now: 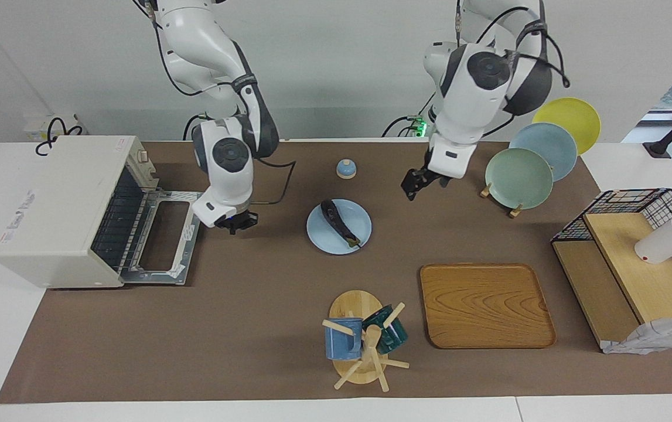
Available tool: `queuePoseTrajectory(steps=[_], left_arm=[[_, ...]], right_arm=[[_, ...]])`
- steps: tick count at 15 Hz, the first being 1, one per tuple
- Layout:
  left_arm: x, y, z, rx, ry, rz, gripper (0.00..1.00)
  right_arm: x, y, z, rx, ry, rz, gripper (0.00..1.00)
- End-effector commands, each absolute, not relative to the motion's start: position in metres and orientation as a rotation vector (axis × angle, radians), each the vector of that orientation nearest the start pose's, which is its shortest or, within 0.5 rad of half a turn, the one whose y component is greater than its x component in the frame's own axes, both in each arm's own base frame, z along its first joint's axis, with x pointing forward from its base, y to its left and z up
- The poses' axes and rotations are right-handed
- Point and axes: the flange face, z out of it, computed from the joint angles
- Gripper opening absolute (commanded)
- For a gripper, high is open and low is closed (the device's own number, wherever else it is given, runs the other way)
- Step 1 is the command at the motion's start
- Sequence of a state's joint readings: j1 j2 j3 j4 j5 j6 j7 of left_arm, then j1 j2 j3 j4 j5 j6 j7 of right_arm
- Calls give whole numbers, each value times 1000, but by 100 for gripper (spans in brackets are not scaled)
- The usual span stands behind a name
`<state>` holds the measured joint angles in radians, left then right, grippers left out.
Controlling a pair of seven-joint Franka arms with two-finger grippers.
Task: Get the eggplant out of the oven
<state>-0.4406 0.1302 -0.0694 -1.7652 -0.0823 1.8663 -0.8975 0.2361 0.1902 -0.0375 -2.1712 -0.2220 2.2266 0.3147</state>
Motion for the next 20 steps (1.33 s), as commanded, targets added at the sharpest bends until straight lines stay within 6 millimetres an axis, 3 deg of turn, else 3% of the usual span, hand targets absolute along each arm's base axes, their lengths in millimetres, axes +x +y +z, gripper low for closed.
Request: queuePoseTrajectory(steps=[1, 3, 6, 9, 13, 15, 17, 19, 20], left_arm=[[508, -354, 436, -3094, -863, 131, 100], [496, -392, 401, -3067, -989, 119, 100], [489, -422, 354, -3033, -1097, 118, 100], [486, -432, 333, -3018, -1148, 113, 100], [480, -439, 319, -3011, -1151, 119, 100], [472, -443, 314, -3010, -1126, 123, 98], [467, -444, 310, -3004, -1114, 131, 95], [464, -445, 309, -3002, -1101, 134, 90], [464, -445, 309, -3002, -1100, 134, 80]], right_arm=[[509, 76, 287, -3321, -196, 110, 0], [510, 70, 287, -3348, -253, 102, 0], [510, 66, 287, -3358, -258, 108, 0], [511, 55, 288, -3399, -304, 119, 0], [516, 40, 300, -3446, -381, 129, 0], [526, 36, 323, -3465, -433, 146, 0], [542, 26, 365, -3484, -481, 178, 0], [549, 3, 407, -3484, -513, 211, 0], [548, -11, 419, -3472, -539, 223, 0]])
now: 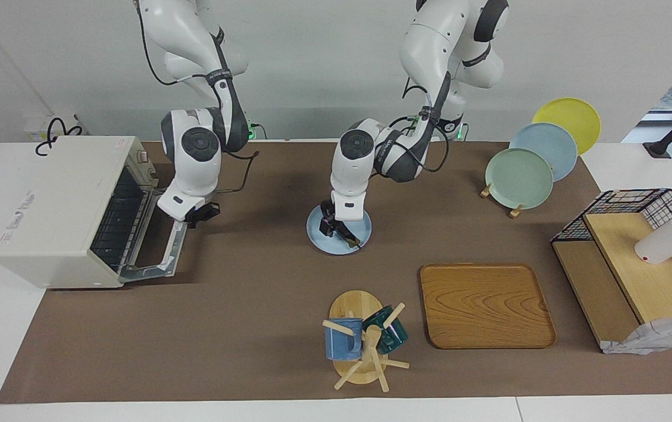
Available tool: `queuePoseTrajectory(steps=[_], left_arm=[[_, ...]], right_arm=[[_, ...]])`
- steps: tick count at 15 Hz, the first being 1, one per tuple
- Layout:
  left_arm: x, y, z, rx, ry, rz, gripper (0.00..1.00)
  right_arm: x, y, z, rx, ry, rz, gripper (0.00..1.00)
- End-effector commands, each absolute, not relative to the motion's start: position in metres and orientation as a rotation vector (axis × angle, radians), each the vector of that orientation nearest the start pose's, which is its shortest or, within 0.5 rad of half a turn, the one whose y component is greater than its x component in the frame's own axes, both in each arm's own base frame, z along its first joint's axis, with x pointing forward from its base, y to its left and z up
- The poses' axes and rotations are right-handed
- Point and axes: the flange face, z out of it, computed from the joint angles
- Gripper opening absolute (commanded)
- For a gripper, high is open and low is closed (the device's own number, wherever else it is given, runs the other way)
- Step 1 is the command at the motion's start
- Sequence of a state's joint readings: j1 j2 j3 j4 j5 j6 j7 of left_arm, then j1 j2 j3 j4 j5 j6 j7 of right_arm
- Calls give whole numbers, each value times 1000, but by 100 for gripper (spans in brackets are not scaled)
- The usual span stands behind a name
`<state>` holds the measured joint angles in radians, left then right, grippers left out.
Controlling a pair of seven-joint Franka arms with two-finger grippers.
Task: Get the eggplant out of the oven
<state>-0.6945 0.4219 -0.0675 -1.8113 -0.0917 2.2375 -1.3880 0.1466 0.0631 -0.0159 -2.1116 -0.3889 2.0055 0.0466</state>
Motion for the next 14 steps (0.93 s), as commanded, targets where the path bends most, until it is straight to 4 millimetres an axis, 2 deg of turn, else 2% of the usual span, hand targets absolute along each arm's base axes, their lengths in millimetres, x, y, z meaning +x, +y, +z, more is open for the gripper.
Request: queuePoseTrajectory(steps=[1, 3, 5, 6, 7, 9, 11, 12, 13, 14], left_arm=[[463, -446, 309, -3006, -1095, 133, 69], [463, -447, 309, -3008, -1088, 132, 43], [460, -450, 310, -3012, -1079, 131, 8], [460, -450, 310, -3013, -1077, 131, 0], [461, -449, 311, -3010, -1075, 134, 0], [465, -448, 318, -3011, -1074, 125, 0], [478, -441, 344, -3013, -1070, 119, 0], [488, -430, 367, -3037, -1028, 114, 0], [504, -411, 384, -3057, -980, 111, 0], [519, -394, 400, -3084, -926, 97, 0]], right_arm=[[546, -27, 426, -3466, -549, 222, 0], [543, -52, 435, -3462, -545, 223, 0], [541, -63, 438, -3431, -525, 220, 0], [539, -70, 449, -3412, -512, 191, 0], [534, -77, 457, -3389, -515, 183, 0], [528, -84, 491, -3351, -502, 158, 0], [537, -74, 527, -3319, -439, 172, 0], [545, -65, 538, -3263, -376, 167, 1], [552, -51, 552, -3206, -280, 138, 13], [554, -44, 561, -3189, -238, 129, 17]])
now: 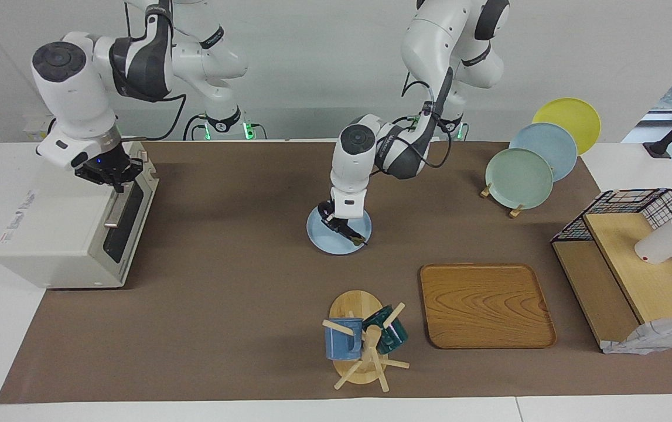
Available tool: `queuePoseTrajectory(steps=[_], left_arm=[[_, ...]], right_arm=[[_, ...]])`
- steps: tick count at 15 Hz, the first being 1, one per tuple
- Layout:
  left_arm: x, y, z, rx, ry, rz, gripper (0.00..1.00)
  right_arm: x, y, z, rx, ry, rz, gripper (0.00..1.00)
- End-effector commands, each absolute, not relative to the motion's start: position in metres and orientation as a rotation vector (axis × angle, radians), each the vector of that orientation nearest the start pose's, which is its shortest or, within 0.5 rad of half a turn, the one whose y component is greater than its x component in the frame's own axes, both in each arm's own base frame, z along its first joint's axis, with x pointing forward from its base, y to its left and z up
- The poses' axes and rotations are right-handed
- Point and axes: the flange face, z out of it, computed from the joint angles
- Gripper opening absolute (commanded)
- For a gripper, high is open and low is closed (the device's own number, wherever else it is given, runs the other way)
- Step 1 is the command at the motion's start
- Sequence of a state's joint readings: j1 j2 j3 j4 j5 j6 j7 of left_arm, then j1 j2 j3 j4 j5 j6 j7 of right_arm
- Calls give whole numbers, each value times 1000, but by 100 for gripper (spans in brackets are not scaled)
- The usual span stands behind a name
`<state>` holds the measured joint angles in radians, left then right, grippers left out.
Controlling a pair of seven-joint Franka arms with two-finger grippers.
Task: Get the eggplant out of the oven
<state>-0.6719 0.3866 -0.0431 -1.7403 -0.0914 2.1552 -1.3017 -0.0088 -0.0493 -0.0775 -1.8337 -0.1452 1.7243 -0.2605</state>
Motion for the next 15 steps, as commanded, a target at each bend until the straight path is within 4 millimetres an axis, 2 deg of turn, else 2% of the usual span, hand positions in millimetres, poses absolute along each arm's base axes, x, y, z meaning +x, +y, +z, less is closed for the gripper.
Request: queuePoseTrajectory(steps=[1, 2, 3, 5, 6, 7, 8, 9, 11, 13, 15], left_arm=[[535, -378, 410, -3114, -850, 88, 0], [551, -362, 418, -3141, -769, 76, 0], [570, -339, 424, -3170, -671, 62, 0], [601, -288, 426, -3206, -468, 49, 0], [614, -267, 421, -3221, -348, 46, 0], [626, -241, 419, -3233, -262, 28, 0], [636, -216, 416, -3238, -182, 19, 0], [643, -201, 404, -3238, -112, 35, 0], [666, -181, 382, -3213, 12, -2, 0], [690, -148, 363, -3183, 48, -35, 0], [702, -142, 349, -3182, 124, -47, 0]], right_arm=[[554, -38, 564, -3180, -245, 119, 27], [553, -32, 564, -3178, -254, 121, 34], [551, -33, 564, -3172, -250, 134, 46], [552, -33, 564, -3149, -227, 121, 54], [554, -34, 564, -3147, -222, 113, 75], [554, -35, 566, -3137, -212, 105, 100], [557, -33, 570, -3133, -203, 97, 100], [562, -33, 569, -3138, -197, 110, 100], [564, -30, 581, -3143, -192, 121, 100], [560, -29, 583, -3139, -189, 129, 100], [550, -29, 590, -3132, -190, 111, 100]])
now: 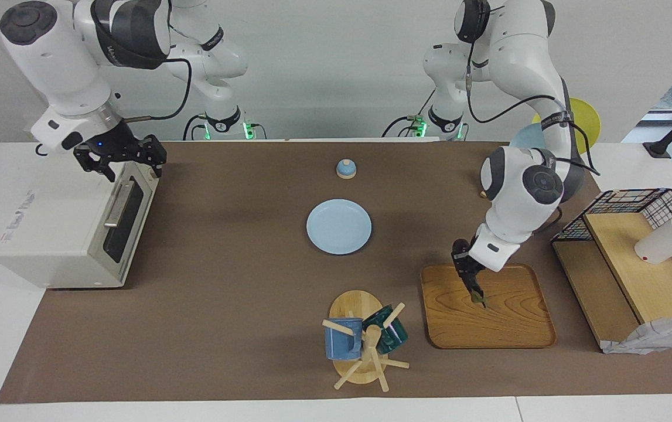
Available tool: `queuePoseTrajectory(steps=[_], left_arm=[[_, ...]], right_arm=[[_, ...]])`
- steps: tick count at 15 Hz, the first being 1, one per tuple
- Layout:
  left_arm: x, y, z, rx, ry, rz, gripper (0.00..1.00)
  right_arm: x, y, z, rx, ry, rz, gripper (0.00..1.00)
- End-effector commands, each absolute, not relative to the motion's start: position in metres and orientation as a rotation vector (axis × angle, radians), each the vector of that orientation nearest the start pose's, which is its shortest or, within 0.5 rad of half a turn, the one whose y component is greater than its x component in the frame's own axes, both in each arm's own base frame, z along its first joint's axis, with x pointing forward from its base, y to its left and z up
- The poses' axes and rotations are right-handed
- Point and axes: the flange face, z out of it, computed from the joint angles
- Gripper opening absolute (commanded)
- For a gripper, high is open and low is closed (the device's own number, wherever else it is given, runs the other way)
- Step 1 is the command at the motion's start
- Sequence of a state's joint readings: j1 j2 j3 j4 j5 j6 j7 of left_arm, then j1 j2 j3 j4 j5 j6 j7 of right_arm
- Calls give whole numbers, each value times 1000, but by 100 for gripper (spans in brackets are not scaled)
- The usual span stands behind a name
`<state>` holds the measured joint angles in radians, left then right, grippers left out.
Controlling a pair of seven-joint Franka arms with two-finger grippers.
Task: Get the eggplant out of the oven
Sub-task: 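Lower the eggplant onto the wooden tray and open the left gripper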
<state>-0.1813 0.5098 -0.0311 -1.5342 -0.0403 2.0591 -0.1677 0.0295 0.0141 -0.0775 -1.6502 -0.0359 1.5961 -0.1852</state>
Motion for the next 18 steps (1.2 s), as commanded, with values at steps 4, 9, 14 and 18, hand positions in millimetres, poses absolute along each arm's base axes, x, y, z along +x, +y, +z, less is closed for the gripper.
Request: queuePoseTrajectory(steps=[4, 9, 14, 18], left_arm=[[710, -122, 337, -3185, 114, -165, 0], [706, -120, 328, -3180, 173, -164, 0], [707, -116, 332, -3184, 175, -138, 100], [700, -113, 378, -3187, 160, -149, 100]], right_arm=[[552, -32, 585, -3133, -171, 121, 100], [553, -32, 582, -3132, -169, 126, 100], [551, -32, 582, -3131, -174, 135, 100], [552, -32, 581, -3131, -173, 137, 100]])
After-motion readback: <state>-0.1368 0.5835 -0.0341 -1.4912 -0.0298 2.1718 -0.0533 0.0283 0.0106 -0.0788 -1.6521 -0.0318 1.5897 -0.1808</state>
